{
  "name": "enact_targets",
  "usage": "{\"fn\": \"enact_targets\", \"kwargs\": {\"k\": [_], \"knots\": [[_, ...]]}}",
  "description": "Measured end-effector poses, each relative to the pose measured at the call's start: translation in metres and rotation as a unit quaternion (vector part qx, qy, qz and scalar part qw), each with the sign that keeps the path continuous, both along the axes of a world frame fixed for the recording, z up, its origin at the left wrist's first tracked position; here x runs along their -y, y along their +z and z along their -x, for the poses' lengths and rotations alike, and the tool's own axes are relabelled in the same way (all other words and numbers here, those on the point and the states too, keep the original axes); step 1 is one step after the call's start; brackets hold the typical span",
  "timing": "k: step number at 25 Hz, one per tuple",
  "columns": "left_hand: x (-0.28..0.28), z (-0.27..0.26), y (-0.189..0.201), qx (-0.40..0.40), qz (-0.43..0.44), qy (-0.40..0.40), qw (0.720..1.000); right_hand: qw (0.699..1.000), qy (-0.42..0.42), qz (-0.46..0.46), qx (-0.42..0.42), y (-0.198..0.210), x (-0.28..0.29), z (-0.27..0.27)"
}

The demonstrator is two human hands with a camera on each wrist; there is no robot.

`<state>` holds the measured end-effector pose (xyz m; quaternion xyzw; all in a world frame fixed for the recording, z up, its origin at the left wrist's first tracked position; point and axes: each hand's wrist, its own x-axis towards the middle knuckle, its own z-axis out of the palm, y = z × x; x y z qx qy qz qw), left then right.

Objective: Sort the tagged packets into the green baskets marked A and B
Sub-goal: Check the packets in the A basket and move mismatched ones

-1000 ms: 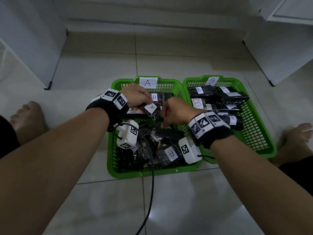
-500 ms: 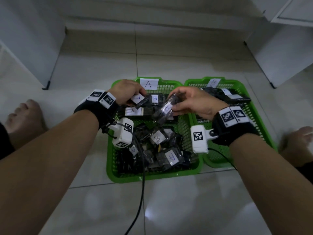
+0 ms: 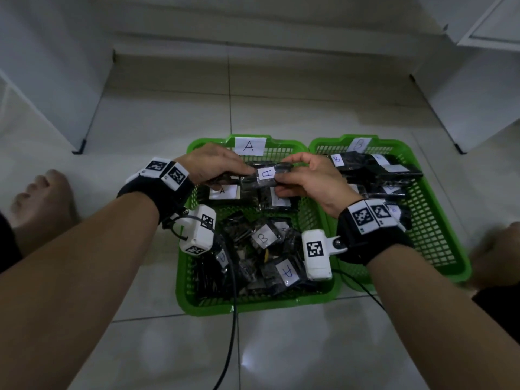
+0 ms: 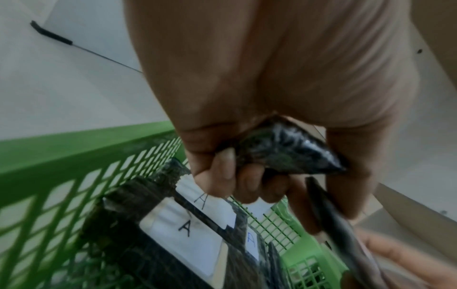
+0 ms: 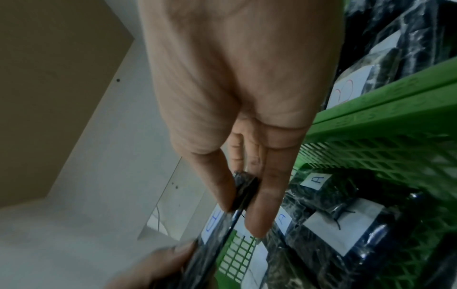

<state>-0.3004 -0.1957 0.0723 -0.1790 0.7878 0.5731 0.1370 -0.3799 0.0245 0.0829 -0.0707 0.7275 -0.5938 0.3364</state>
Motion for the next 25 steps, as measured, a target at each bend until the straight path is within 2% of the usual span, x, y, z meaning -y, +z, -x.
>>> {"fn": "enact_targets", "kwargs": {"k": [2, 4, 5, 6, 7, 9, 10, 12, 14, 16, 18, 19, 21, 25], "knots": [[0.003, 0.002, 0.004, -0.009, 0.053, 0.024, 0.998, 0.991, 0.061, -0.046, -0.107, -0.001, 0.004, -0.001], [0.008, 0.001, 0.01, -0.002, 0.086, 0.011, 0.996, 0.957, 0.131, -0.11, -0.233, -0.006, 0.012, -0.002], [0.011, 0.001, 0.013, 0.005, 0.103, 0.003, 0.995, 0.947, 0.146, -0.123, -0.258, -0.007, 0.015, -0.004], [0.014, 0.0, 0.015, 0.013, 0.12, -0.002, 0.993, 0.948, 0.154, -0.118, -0.251, -0.007, 0.018, -0.005], [0.017, -0.002, 0.016, 0.021, 0.134, -0.01, 0.991, 0.961, 0.151, -0.097, -0.21, -0.006, 0.019, -0.005], [0.023, -0.01, 0.014, 0.025, 0.149, -0.028, 0.988, 0.988, 0.124, -0.048, -0.076, -0.001, 0.019, -0.004], [0.025, -0.014, 0.012, 0.021, 0.151, -0.036, 0.988, 0.991, 0.117, -0.052, -0.032, 0.001, 0.018, -0.003], [0.026, -0.02, 0.013, -0.002, 0.169, -0.042, 0.985, 0.978, 0.151, -0.141, -0.038, 0.003, 0.018, -0.007], [0.033, -0.025, 0.019, -0.02, 0.197, -0.016, 0.98, 0.935, 0.233, -0.259, -0.072, 0.002, 0.024, -0.024], [0.039, -0.031, 0.025, -0.02, 0.225, 0.008, 0.974, 0.872, 0.334, -0.334, -0.126, -0.002, 0.039, -0.044], [0.039, -0.037, 0.025, 0.0, 0.229, -0.003, 0.973, 0.803, 0.384, -0.386, -0.242, -0.008, 0.055, -0.061], [0.036, -0.039, 0.023, 0.014, 0.231, -0.006, 0.973, 0.784, 0.382, -0.395, -0.289, -0.014, 0.063, -0.068], [0.033, -0.044, 0.019, 0.024, 0.246, -0.001, 0.969, 0.785, 0.371, -0.395, -0.301, -0.024, 0.076, -0.078], [0.035, -0.049, 0.02, 0.042, 0.228, 0.001, 0.973, 0.843, 0.33, -0.361, -0.224, -0.016, 0.067, -0.068]]}}
